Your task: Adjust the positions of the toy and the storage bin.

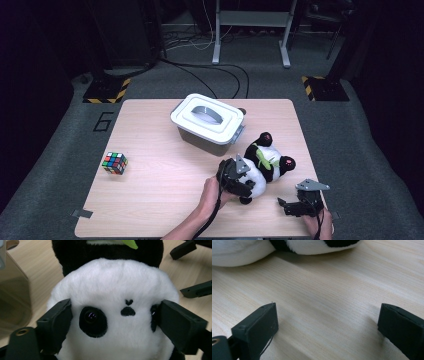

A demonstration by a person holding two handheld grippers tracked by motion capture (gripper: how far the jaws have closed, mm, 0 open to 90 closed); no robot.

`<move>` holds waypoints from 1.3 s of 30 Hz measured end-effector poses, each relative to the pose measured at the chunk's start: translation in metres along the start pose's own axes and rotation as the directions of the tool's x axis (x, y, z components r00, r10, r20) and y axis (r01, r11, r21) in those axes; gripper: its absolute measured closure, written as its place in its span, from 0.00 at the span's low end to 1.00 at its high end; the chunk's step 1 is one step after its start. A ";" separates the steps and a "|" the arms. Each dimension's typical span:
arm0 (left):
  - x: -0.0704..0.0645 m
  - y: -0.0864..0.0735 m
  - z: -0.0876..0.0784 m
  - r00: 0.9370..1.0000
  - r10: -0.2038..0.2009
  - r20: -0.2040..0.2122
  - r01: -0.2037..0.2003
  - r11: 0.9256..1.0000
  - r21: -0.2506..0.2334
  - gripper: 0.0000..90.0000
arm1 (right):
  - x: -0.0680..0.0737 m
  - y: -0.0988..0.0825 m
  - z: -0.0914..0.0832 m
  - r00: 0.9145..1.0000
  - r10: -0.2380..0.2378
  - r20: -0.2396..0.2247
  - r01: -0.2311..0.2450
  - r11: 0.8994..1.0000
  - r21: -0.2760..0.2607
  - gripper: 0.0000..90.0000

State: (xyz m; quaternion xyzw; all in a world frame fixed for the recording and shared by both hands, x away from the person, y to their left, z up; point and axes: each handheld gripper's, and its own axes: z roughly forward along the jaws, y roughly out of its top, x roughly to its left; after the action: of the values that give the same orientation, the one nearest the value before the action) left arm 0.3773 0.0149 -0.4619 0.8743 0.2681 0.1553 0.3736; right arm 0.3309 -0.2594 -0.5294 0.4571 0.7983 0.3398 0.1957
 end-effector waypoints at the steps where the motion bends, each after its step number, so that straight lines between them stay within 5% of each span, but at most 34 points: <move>1: 0.000 0.000 0.000 1.000 0.007 -0.001 -0.007 1.000 -0.001 0.24 | 0.000 0.000 0.000 1.000 -0.002 0.000 0.002 1.000 0.000 0.02; 11: 0.003 -0.010 -0.006 0.998 0.067 0.022 -0.065 0.996 -0.064 0.52 | 0.000 0.000 0.000 1.000 -0.005 0.000 0.005 1.000 0.001 0.03; 23: 0.022 -0.017 -0.020 0.985 0.112 0.130 -0.105 0.993 -0.061 0.53 | 0.000 0.000 0.000 1.000 0.000 -0.003 0.000 1.000 0.001 0.03; 39: 0.038 -0.045 -0.052 0.973 0.125 0.196 -0.118 0.992 -0.047 0.53 | 0.000 0.000 0.000 1.000 0.001 -0.001 -0.001 1.000 -0.003 0.03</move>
State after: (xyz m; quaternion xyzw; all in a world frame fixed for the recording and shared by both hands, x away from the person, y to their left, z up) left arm 0.3675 0.0922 -0.4574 0.8935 0.1728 0.0946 0.4034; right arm 0.3310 -0.2596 -0.5294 0.4570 0.7978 0.3412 0.1957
